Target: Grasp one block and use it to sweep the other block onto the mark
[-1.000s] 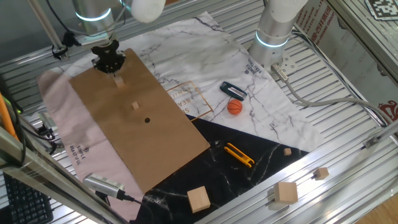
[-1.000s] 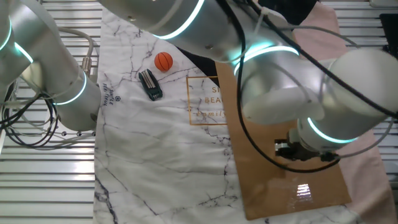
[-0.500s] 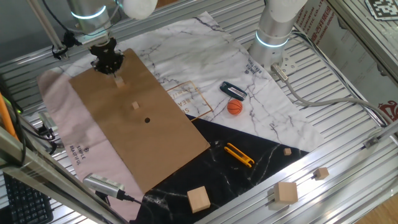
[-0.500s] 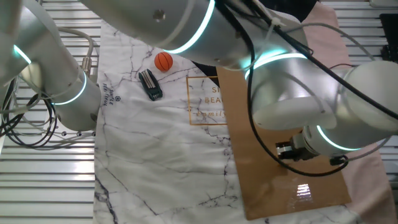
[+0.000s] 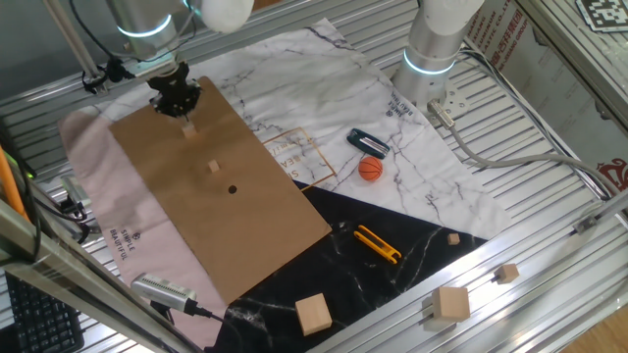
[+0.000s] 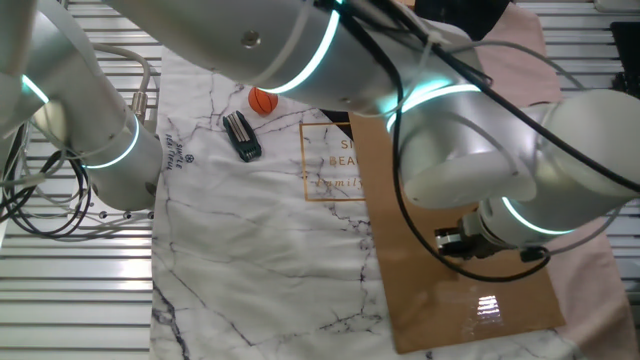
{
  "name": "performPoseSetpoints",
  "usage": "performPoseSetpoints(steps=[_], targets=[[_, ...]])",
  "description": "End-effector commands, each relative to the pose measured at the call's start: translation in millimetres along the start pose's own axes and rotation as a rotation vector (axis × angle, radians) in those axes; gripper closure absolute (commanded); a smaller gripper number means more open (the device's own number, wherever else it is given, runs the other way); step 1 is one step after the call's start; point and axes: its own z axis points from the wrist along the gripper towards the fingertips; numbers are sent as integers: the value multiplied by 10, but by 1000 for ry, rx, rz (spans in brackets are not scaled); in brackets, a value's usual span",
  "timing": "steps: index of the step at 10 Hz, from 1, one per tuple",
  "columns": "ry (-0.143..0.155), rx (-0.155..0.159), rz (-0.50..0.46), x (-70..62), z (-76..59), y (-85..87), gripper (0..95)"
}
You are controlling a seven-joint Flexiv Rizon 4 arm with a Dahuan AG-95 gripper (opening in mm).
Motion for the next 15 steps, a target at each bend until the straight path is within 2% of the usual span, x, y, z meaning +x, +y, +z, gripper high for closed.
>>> performPoseSetpoints(steps=[1, 5, 7, 8, 9, 15], targets=[[3, 0, 14, 3, 4, -1, 950], [11, -1, 2, 3, 4, -1, 950], [12, -1, -16, -3, 3, -11, 570], [11, -1, -17, -3, 2, -13, 570], [7, -1, -18, -3, 2, -13, 380], [-11, 3, -16, -13, 52, -18, 380]])
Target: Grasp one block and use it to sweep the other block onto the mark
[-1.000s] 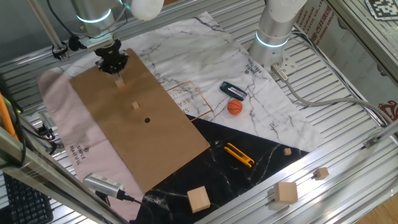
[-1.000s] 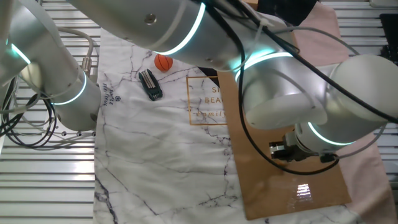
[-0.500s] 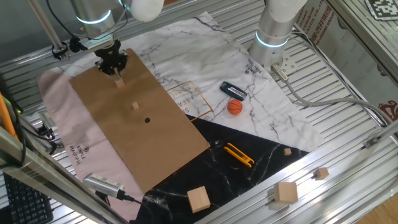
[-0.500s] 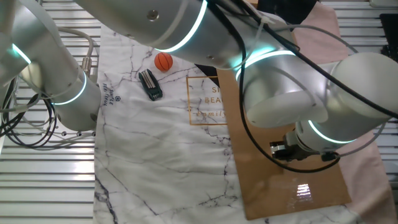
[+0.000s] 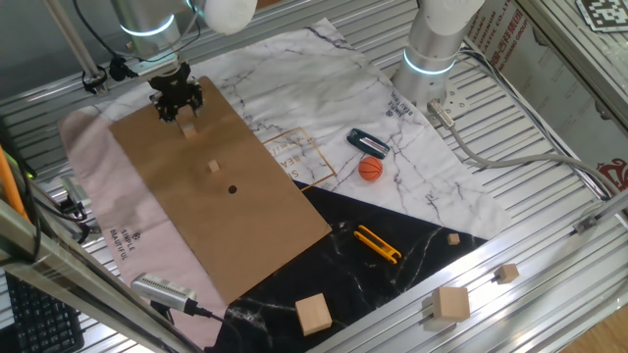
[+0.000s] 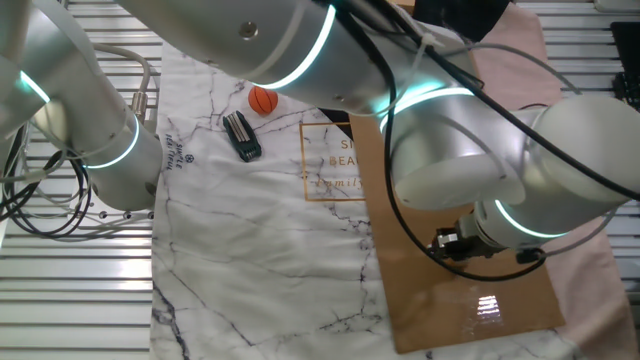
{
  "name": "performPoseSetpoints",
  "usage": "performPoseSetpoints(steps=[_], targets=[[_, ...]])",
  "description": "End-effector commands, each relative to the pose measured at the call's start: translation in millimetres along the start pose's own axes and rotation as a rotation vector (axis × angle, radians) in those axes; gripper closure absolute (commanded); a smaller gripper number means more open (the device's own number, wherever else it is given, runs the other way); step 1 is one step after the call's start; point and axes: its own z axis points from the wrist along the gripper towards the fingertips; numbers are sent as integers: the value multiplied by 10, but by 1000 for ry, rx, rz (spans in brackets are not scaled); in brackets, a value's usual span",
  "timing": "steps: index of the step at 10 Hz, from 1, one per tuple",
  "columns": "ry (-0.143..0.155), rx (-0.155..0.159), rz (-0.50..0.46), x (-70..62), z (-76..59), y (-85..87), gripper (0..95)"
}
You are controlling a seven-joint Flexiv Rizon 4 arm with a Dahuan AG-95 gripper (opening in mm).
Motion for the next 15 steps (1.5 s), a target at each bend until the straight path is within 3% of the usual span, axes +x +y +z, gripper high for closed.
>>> performPoseSetpoints(steps=[1, 5, 15], targets=[[3, -1, 3, -4, 8, 1, 380], [10, 4, 18, -16, 111, 5, 380], [12, 13, 38, -19, 207, 10, 380]])
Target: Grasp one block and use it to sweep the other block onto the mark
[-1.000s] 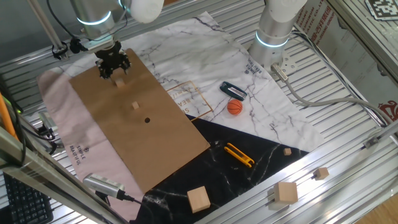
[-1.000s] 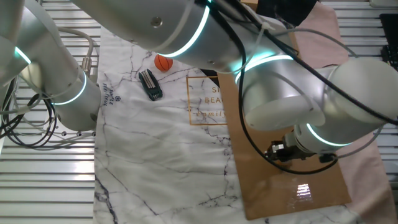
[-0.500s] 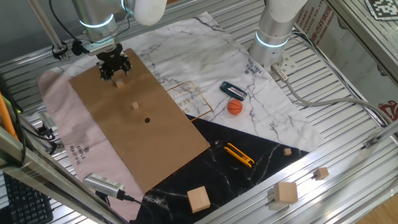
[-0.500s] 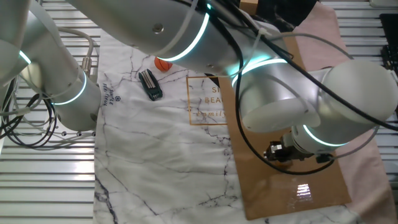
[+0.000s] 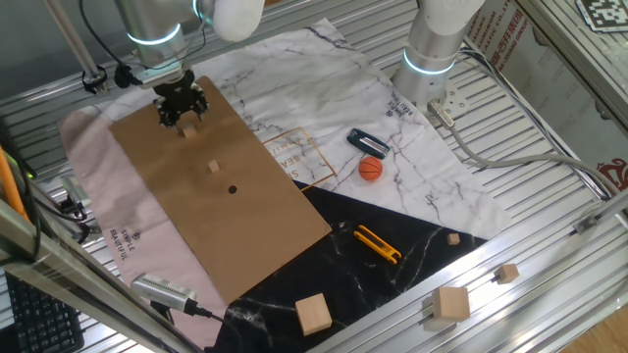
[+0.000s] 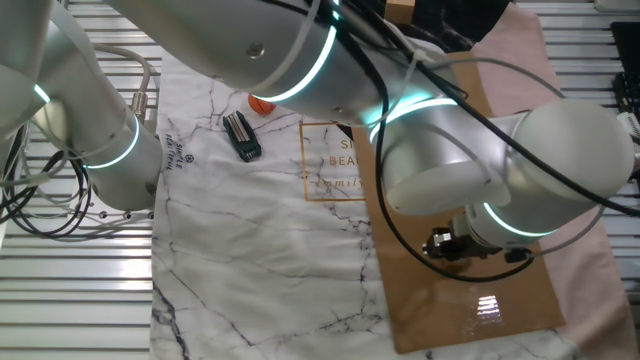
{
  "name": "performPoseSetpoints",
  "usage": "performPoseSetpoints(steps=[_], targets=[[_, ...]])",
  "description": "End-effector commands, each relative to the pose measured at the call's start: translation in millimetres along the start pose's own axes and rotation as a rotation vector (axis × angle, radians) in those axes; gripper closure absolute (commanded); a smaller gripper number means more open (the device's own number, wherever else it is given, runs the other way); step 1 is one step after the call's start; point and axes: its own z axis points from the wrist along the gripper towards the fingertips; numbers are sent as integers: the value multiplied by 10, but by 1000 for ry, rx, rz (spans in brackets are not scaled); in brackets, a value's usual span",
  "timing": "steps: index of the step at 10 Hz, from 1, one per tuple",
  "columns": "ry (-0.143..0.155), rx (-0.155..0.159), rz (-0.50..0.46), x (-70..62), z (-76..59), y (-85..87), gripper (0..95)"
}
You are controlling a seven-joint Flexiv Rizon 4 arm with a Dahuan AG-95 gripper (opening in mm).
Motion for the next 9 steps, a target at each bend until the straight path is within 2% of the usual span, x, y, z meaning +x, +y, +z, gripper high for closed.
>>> performPoseSetpoints(steps=[1, 9], targets=[[-2, 1, 2, -1, 20, -5, 380], [1, 6, 12, 0, 29, -12, 380]])
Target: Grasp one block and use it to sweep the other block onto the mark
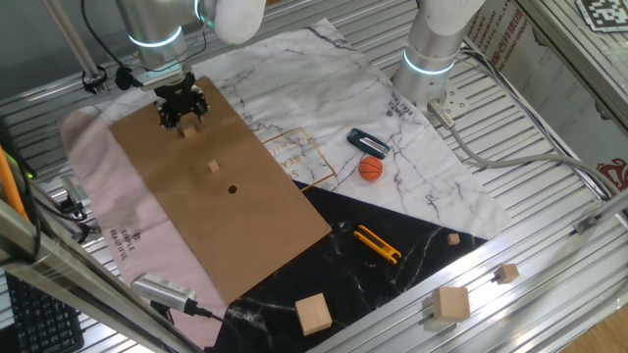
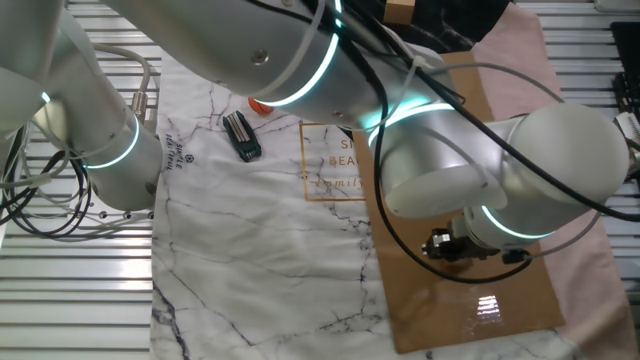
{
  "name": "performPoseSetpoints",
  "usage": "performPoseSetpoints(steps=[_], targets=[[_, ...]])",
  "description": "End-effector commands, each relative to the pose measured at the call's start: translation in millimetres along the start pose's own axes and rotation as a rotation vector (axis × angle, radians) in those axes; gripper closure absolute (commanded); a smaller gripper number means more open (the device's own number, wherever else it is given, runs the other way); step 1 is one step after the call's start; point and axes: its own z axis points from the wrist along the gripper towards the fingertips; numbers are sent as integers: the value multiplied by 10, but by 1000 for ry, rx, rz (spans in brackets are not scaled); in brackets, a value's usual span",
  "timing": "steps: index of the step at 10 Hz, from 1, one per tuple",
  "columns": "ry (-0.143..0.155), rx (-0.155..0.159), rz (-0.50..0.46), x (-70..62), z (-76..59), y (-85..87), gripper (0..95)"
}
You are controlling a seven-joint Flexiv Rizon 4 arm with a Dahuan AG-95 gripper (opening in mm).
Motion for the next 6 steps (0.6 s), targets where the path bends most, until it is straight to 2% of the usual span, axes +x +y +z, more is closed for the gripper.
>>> performPoseSetpoints(steps=[1, 6], targets=[[2, 1, 3, 1, 0, 0, 380], [6, 5, 13, 1, 0, 0, 380]])
